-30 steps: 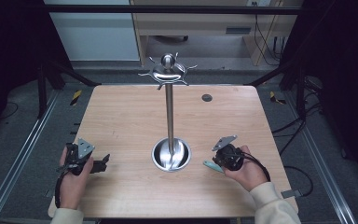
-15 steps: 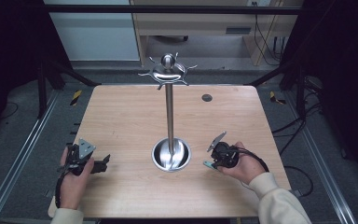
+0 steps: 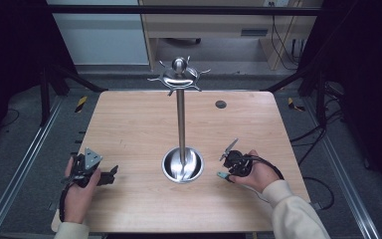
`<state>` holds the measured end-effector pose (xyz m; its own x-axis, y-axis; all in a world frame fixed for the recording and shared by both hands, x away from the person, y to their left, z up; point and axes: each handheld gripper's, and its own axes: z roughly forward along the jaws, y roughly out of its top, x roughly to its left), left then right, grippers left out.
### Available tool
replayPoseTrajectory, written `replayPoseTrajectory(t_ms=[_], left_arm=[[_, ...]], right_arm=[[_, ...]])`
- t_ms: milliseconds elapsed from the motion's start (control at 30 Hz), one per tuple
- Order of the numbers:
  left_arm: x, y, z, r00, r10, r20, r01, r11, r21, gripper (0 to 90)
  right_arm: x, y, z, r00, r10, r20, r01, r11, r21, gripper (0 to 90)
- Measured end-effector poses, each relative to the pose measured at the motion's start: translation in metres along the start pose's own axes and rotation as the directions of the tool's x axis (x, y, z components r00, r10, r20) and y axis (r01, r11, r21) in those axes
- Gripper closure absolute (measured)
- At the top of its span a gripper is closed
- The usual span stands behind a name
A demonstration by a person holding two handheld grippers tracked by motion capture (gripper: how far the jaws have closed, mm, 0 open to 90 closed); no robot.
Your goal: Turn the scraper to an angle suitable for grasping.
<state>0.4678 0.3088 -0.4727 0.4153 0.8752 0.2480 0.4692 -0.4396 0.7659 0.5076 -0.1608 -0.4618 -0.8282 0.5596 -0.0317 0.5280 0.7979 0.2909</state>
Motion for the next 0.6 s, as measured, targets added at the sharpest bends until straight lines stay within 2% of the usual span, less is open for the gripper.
replayPoseTrajectory(t_ms=[200,367,600], left_arm=[[-0.0008,-0.0002,0.0009,1.0,0.004,0.005,-0.004,1.0,0.005,3.8],[-0.001,0.0008,-0.0006,1.0,0.005,0.0,-0.005,0.9999,-0.009,4.0],[-0.001,0.0004,-0.0004,1.0,0.006,0.0,-0.006,1.0,-0.005,4.0]], right_arm=[[-0.0027,0.0006,0.0046,0.9998,0.0,-0.02,0.0,0.9998,0.018,66.2],[-0.0021,0.0024,0.0063,0.9997,-0.002,-0.025,0.002,0.9996,0.03,67.2],[-0.0036,0.0034,0.0076,0.9994,0.003,-0.035,-0.002,0.9996,0.029,69.3]])
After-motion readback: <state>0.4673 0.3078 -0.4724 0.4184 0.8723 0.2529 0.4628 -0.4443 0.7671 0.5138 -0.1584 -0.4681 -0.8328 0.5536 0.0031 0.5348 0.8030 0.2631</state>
